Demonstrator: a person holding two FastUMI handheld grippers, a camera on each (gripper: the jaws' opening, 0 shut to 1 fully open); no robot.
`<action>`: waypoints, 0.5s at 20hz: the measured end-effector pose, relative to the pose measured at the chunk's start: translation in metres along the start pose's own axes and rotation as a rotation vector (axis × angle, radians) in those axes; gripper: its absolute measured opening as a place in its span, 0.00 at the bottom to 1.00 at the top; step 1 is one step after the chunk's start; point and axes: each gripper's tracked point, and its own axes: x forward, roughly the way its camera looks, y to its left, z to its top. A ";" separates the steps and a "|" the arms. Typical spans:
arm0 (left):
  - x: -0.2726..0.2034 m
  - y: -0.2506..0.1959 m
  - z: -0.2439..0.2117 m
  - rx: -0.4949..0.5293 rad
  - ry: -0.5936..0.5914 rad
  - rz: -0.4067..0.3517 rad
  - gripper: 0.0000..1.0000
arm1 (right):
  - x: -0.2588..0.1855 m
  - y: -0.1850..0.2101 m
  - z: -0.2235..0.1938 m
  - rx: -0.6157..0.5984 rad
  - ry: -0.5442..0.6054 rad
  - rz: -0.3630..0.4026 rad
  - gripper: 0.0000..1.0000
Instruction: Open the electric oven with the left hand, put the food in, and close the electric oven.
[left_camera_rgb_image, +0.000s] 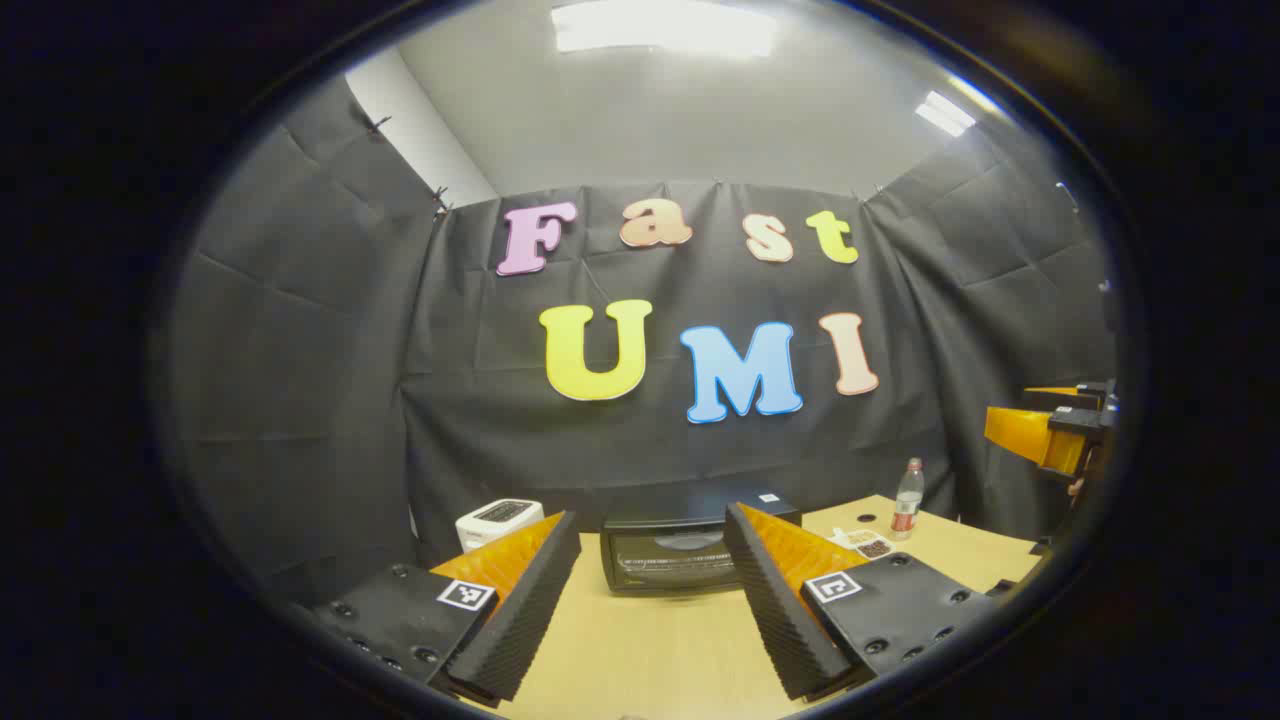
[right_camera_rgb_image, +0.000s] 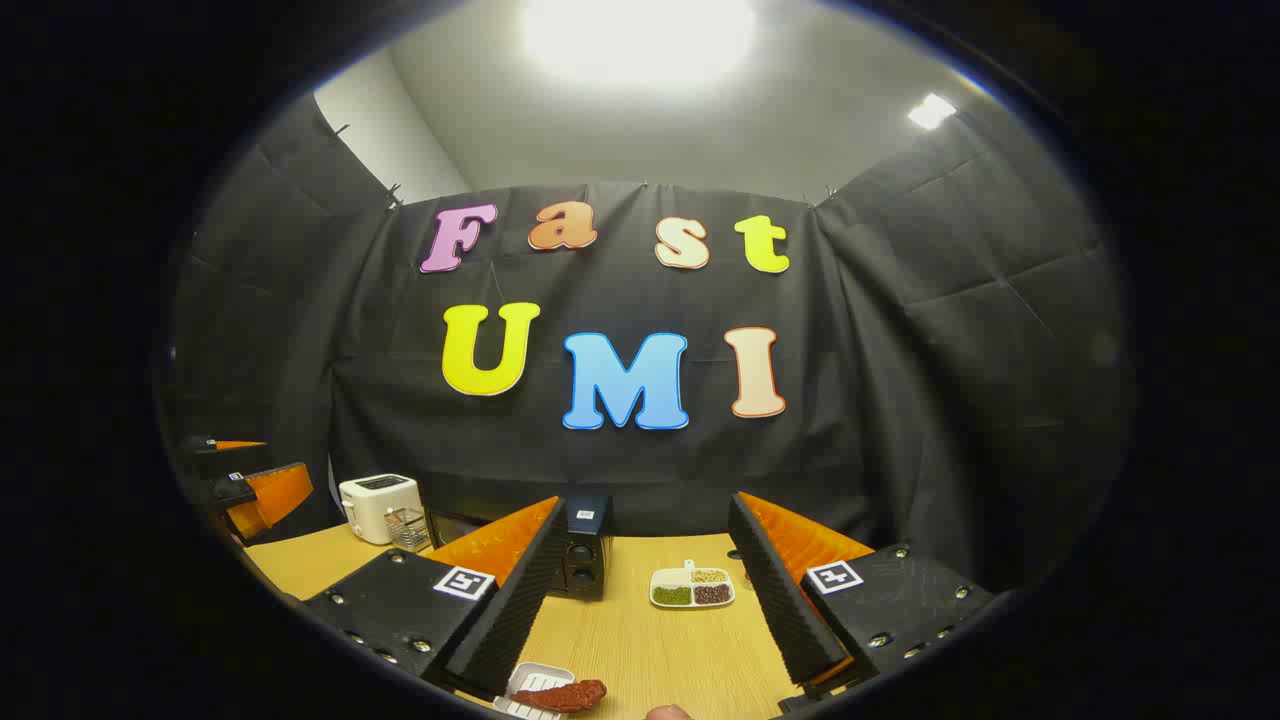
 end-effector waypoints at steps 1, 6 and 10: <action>0.000 -0.001 0.000 -0.001 0.001 -0.003 1.00 | 0.000 0.000 -0.001 0.001 0.003 0.000 0.98; 0.001 -0.003 0.002 -0.006 -0.003 0.002 1.00 | -0.002 -0.005 -0.002 0.000 0.003 -0.002 0.98; 0.000 -0.008 0.002 -0.010 -0.004 0.008 1.00 | -0.006 -0.012 -0.003 -0.003 0.003 -0.001 0.98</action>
